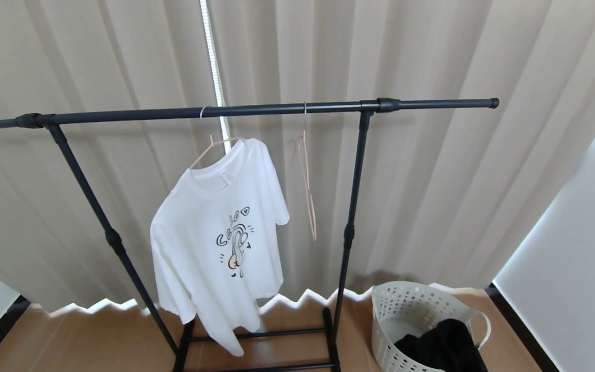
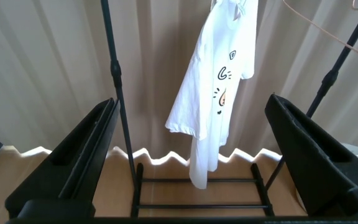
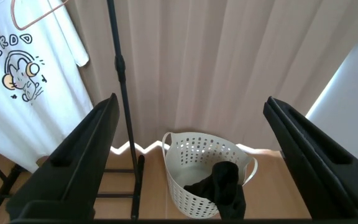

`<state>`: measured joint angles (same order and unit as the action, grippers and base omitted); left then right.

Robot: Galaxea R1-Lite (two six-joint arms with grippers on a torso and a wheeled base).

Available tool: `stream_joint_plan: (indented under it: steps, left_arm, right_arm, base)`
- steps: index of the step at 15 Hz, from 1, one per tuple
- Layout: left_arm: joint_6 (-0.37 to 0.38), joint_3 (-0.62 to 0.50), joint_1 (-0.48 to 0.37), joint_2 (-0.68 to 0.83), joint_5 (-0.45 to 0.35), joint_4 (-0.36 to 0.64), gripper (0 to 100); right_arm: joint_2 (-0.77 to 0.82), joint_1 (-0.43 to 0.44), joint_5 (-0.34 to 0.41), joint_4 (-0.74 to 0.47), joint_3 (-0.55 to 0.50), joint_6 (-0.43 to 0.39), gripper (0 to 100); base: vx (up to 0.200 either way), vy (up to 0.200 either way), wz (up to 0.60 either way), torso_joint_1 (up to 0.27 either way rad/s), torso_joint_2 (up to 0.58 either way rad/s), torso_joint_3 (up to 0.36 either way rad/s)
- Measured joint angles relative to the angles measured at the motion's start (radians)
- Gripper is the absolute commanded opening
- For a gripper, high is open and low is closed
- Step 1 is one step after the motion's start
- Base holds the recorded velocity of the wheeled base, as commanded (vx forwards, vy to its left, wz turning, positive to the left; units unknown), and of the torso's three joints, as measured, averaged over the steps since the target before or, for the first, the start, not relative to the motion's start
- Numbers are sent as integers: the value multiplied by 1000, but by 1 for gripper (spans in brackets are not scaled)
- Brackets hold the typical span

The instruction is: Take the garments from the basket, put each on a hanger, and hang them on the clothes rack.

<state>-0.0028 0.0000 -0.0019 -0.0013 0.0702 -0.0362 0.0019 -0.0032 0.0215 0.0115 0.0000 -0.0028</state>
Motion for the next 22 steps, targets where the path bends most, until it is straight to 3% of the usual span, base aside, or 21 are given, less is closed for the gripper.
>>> stream_joint_plan:
  steps: [8, 22]
  left_arm:
    - [0, 0, 0, 0, 0, -1, 100]
    - [0, 0, 0, 0, 0, 0, 100]
  right_arm:
    - [0, 0, 0, 1, 0, 2, 100]
    - [0, 0, -1, 2, 0, -1, 100]
  base:
    - [0, 0, 0, -165, 388, 220]
    - [0, 0, 0, -201, 527, 323]
